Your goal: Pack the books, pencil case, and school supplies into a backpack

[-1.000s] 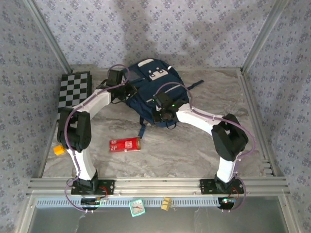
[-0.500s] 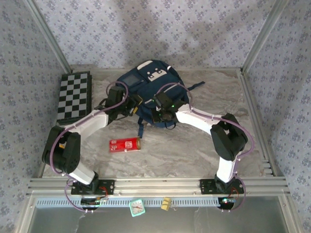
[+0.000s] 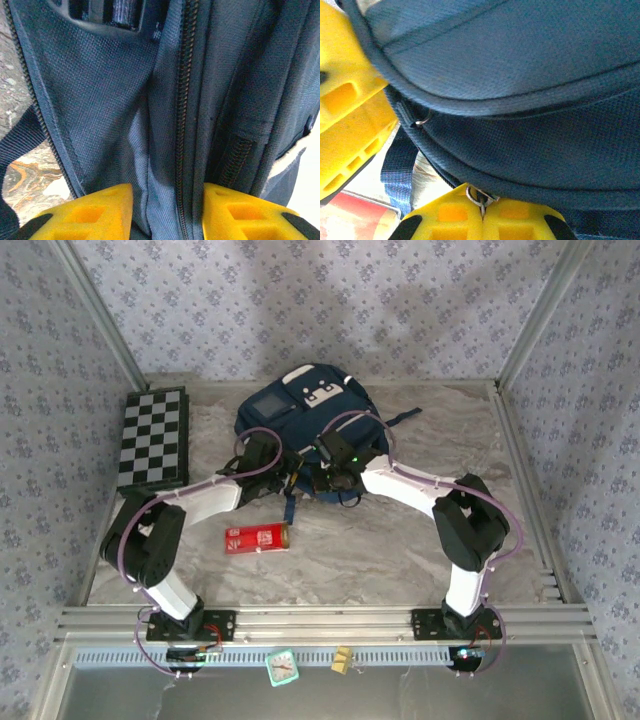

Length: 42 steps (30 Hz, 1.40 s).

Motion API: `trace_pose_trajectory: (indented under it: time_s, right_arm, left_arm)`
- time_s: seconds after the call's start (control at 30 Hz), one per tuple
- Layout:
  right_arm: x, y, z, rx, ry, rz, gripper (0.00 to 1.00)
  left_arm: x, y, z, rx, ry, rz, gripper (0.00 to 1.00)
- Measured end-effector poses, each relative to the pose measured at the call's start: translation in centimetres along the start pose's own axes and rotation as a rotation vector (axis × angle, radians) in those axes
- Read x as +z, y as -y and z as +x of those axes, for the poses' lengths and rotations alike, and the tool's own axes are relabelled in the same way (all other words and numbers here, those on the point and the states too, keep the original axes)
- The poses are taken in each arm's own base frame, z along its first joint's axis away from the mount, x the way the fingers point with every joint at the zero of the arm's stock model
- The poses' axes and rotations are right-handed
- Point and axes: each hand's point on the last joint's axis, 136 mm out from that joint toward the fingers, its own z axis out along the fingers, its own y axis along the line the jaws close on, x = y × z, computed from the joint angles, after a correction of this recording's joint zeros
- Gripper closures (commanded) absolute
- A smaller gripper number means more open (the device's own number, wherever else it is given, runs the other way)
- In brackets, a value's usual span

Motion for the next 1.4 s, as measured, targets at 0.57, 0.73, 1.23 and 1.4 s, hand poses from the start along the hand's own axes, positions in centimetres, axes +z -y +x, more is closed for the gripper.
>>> trace_pose_trajectory:
  time_s: [0.57, 0.73, 1.23, 1.4]
  right_arm:
    - [-2.5, 3.1, -0.4, 0.013, 0.078, 0.141, 1.00]
    - [-5.1, 7.7, -1.0, 0.034, 0.103, 0.194, 1.00]
    - [-2.6, -1.6, -1.4, -0.171, 0.099, 0.010, 1.00]
    - [-0.7, -1.6, -0.7, -0.138, 0.055, -0.004, 1.00]
  left_arm:
    - [-0.9, 1.1, -1.9, 0.091, 0.015, -0.027, 1.00]
    - [-1.8, 0.8, -4.6, 0.109, 0.020, -0.047, 1.00]
    - [-0.4, 4.9, -14.6, 0.257, 0.039, -0.029, 0.85]
    - [-1.4, 3.4, -13.9, 0.235, 0.028, -0.017, 0.54]
